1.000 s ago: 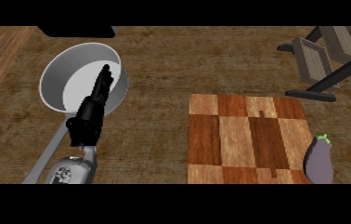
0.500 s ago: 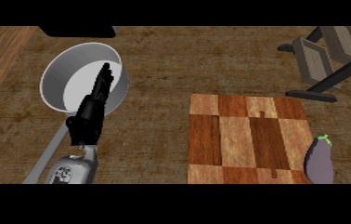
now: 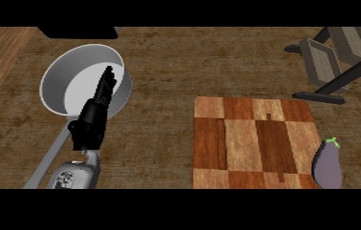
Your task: Pick the squash from the cutting board and place it in the tiered basket
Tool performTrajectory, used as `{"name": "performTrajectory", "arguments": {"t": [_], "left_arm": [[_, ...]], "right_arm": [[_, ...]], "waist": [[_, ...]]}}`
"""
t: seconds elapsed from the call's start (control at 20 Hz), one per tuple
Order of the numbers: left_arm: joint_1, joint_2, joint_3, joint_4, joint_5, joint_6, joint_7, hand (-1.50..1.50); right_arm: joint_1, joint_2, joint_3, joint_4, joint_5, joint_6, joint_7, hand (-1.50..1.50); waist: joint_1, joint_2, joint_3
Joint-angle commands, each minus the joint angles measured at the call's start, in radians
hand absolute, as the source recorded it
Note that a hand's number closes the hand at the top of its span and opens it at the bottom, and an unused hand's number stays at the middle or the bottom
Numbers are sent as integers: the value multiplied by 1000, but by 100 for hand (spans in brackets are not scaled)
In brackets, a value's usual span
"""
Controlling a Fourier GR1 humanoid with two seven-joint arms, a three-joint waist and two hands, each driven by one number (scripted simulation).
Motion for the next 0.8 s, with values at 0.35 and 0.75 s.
{"name": "performTrajectory", "arguments": {"t": [0.35, 0.75], "left_arm": [[-5, 11, 36, -7, -6, 21, 31, 0], [19, 28, 58, -13, 21, -5, 24, 0]], "right_arm": [[121, -268, -233, -46, -141, 17, 65, -150], [401, -474, -489, -79, -310, 252, -46, -150]], "waist": [[-43, -14, 1], [-58, -16, 2]]}}
